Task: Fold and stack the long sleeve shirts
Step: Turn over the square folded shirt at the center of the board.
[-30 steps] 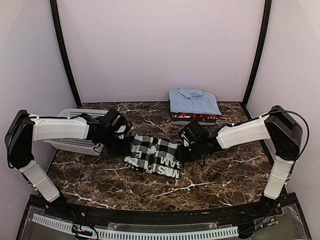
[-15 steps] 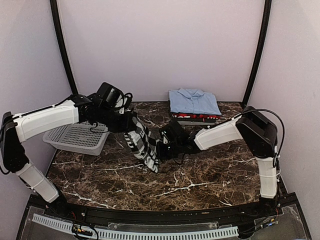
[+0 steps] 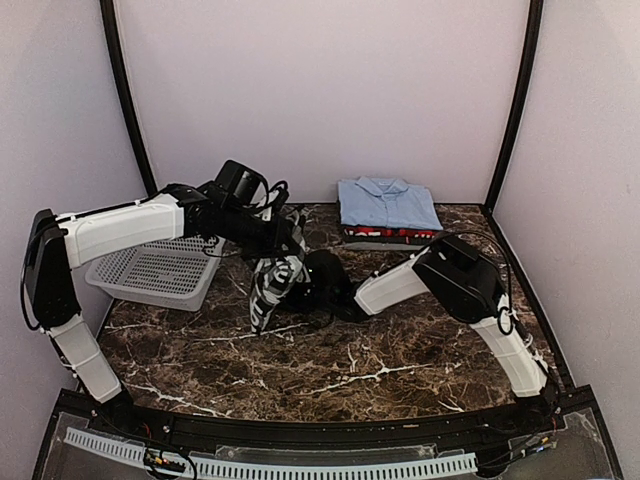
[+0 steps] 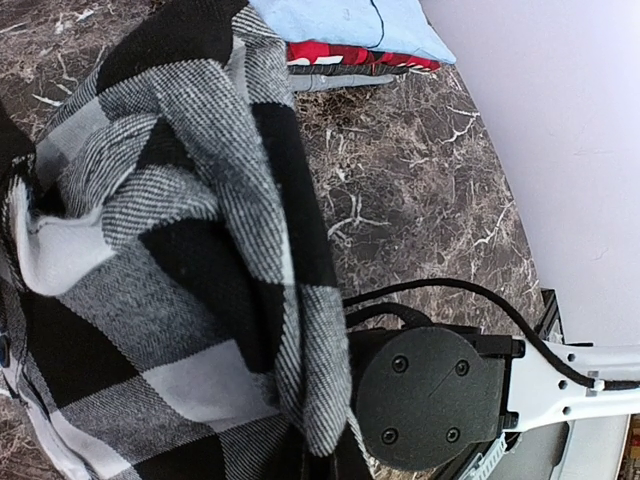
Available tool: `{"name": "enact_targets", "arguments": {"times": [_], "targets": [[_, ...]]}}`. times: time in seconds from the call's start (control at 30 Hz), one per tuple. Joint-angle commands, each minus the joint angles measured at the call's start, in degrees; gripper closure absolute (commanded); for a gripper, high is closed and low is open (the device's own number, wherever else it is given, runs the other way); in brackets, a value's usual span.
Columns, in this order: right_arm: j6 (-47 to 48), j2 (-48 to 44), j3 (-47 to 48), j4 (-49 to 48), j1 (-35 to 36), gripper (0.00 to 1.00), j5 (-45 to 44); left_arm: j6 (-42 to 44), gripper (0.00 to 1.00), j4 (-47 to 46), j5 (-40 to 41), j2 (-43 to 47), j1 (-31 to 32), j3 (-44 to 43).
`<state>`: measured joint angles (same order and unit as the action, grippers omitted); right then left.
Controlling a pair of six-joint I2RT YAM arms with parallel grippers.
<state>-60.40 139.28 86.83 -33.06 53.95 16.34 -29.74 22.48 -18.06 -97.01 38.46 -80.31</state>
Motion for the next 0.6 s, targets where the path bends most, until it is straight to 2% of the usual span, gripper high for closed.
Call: {"name": "enact_targets", "arguments": {"times": [0.0,0.3,0.57], "targets": [[-0.9,-1.3,-1.2,-4.8,0.4,0.73,1.4,0.9,1.0,-1.3,-1.6,0.3,0.3,-1.2],[1.0,-10.0,-13.6,-4.1,-1.5,0.75,-3.4,1.1,1.0,-2.3,-1.7,0.8,0.3,0.5],[4.0,-17.8,-21.3,1.8,-3.6,0.75,-7.8,0.8,1.0,-2.9,-3.8,0.1,0.3,1.0]]}}
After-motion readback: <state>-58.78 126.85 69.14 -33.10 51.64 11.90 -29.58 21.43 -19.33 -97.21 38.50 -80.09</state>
